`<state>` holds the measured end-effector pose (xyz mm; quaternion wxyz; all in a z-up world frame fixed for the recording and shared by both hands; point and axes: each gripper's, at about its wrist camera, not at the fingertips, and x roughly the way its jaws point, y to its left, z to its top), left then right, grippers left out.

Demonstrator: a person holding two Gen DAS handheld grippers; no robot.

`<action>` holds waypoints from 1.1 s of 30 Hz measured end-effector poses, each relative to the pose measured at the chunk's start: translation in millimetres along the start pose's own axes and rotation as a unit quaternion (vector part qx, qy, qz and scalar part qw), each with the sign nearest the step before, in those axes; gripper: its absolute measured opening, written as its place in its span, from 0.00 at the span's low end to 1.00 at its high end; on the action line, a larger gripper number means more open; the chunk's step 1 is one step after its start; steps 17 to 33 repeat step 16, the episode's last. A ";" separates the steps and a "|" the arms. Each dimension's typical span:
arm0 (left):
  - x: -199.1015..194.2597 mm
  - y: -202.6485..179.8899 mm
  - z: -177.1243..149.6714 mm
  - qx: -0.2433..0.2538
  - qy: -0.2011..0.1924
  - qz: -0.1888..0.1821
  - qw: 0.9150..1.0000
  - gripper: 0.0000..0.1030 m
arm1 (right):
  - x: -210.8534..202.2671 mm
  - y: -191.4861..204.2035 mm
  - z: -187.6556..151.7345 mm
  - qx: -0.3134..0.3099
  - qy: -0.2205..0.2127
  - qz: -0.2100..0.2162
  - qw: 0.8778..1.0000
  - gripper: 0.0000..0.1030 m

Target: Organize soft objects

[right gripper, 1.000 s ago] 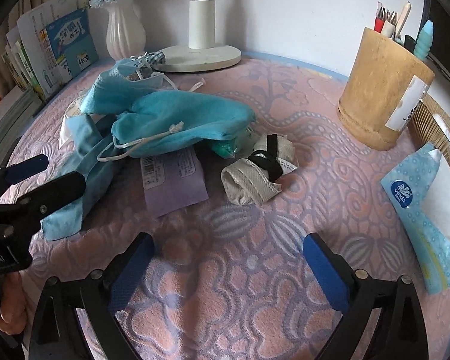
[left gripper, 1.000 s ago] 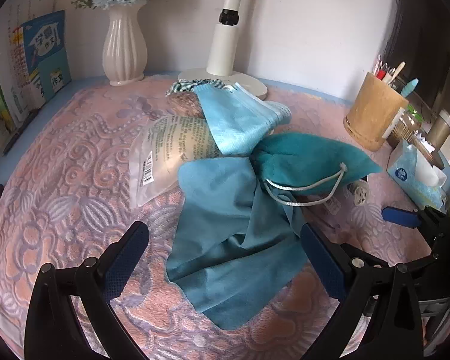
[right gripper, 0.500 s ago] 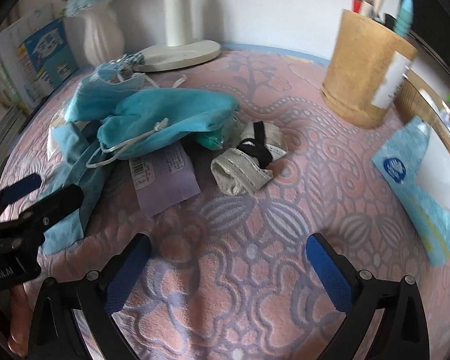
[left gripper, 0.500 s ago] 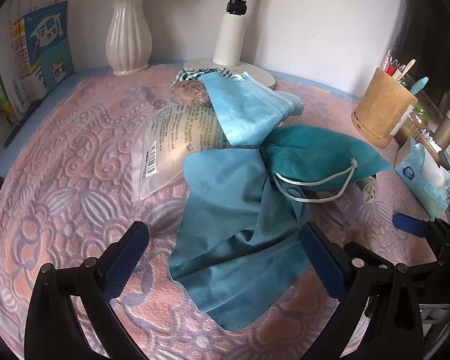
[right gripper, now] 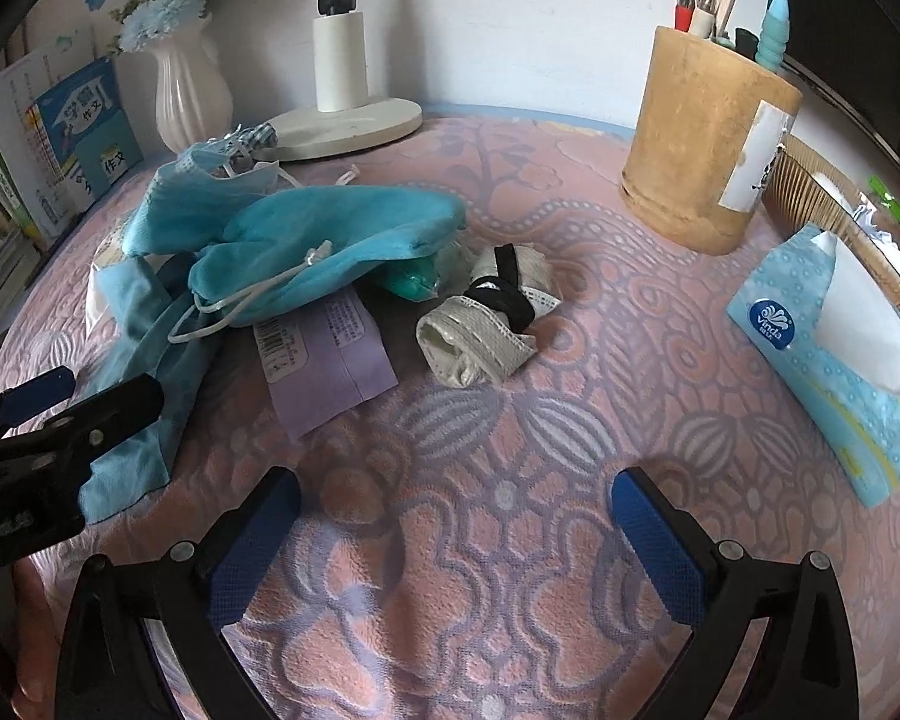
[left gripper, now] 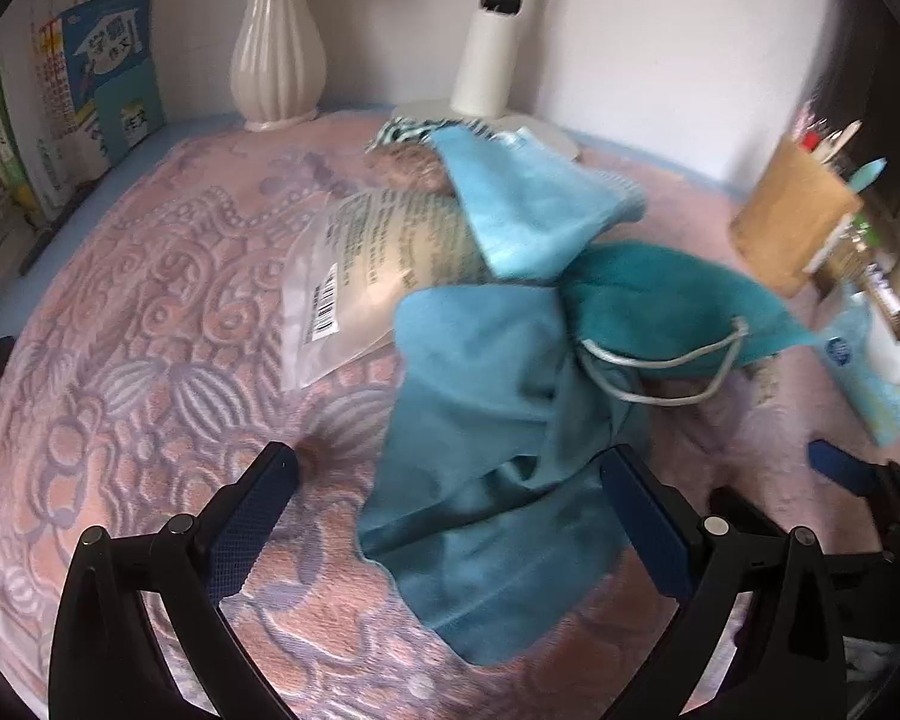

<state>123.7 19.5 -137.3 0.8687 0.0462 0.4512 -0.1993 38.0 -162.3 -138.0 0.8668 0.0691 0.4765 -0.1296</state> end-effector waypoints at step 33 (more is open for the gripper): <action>6.8 -11.5 0.6 0.035 0.019 0.034 0.999 1.00 | -2.0 -0.7 -5.7 0.007 -0.021 -0.001 1.000 1.00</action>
